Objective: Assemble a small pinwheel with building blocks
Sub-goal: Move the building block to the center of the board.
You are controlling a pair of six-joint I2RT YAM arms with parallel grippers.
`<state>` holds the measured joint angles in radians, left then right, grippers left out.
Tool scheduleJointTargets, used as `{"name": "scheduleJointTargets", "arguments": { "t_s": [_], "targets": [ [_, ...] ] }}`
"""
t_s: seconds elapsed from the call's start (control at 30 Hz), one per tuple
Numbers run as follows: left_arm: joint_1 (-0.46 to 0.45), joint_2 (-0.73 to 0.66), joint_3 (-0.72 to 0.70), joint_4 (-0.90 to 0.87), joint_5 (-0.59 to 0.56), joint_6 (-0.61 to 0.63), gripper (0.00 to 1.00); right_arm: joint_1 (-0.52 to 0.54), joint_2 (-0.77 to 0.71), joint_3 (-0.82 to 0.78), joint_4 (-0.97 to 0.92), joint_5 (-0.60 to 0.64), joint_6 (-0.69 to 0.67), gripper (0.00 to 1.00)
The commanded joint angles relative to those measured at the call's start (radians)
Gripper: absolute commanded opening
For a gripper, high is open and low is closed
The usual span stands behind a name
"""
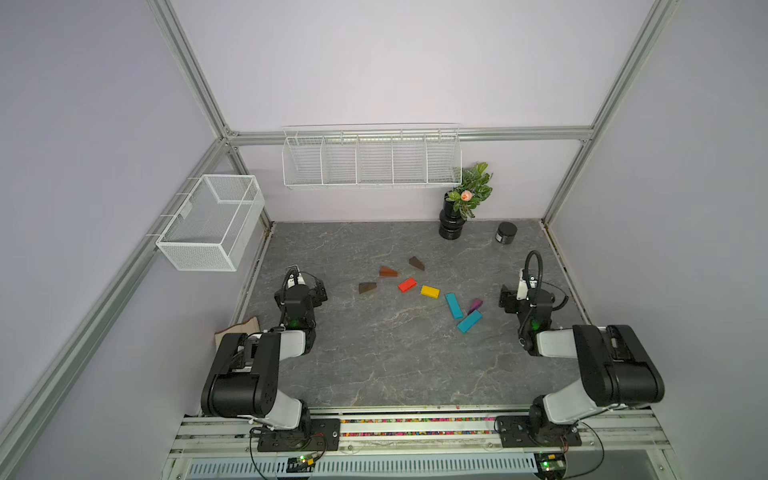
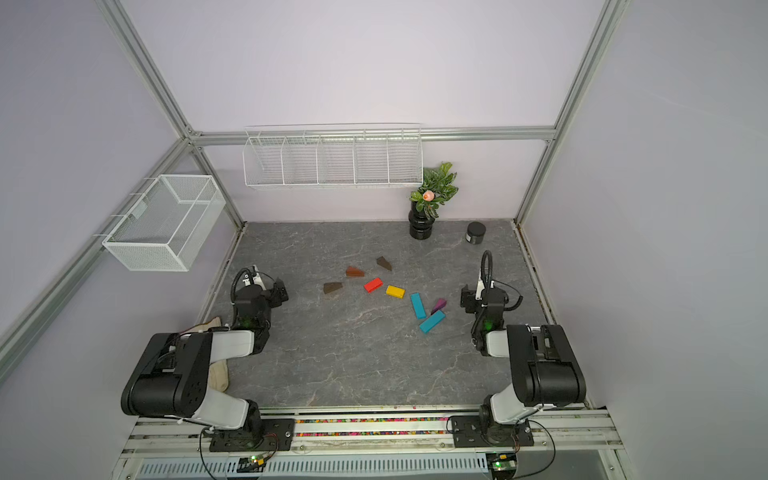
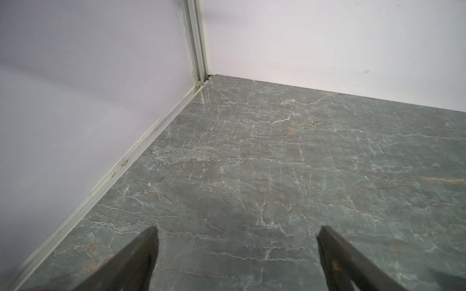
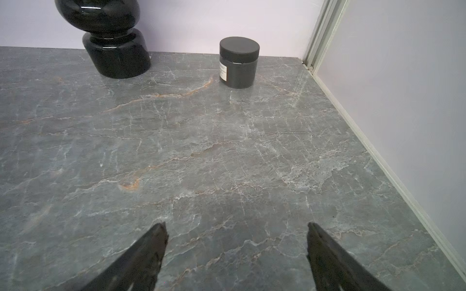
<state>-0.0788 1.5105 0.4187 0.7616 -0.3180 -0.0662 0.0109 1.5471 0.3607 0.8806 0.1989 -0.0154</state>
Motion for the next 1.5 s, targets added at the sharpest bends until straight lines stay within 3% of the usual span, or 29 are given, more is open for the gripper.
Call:
{"name": "scheduleJointTargets", "arguments": {
  "t_s": [0.0,0.83,0.9,0.93,1.0,1.07,1.13,1.27,1.4,1.47],
  "targets": [
    [-0.001,0.003,0.009,0.005,-0.013,0.014,1.0,0.004,-0.014,0.006,0.016,-0.038,-0.008,0.89],
    [0.002,0.004,0.012,0.003,-0.01,0.013,1.0,-0.011,-0.015,0.017,-0.003,-0.071,-0.001,0.89],
    [0.002,-0.006,0.006,0.038,-0.011,0.025,1.0,0.003,-0.043,0.005,0.009,-0.016,-0.002,0.89],
    [-0.001,-0.052,0.031,-0.027,-0.012,0.035,1.0,0.023,-0.104,0.022,-0.083,0.031,-0.009,0.89],
    [-0.001,-0.198,0.158,-0.391,-0.003,-0.01,1.0,0.04,-0.236,0.122,-0.433,0.056,0.046,0.89],
    [0.001,-0.297,0.275,-0.711,0.055,-0.033,1.0,0.053,-0.315,0.238,-0.734,-0.016,0.092,0.89],
    [-0.001,-0.375,0.321,-0.881,0.106,-0.074,0.99,0.076,-0.349,0.3,-0.878,-0.115,0.106,0.89],
    [-0.01,-0.57,0.274,-1.016,0.214,-0.143,1.0,0.143,-0.297,0.472,-1.148,-0.22,0.115,0.91],
    [-0.012,-0.776,0.186,-1.055,0.248,-0.213,1.0,0.19,-0.2,0.603,-1.248,-0.275,0.179,0.97],
    [-0.013,-0.859,0.146,-1.068,0.264,-0.23,1.0,0.27,-0.123,0.668,-1.286,-0.265,0.222,1.0]
  ]
}}
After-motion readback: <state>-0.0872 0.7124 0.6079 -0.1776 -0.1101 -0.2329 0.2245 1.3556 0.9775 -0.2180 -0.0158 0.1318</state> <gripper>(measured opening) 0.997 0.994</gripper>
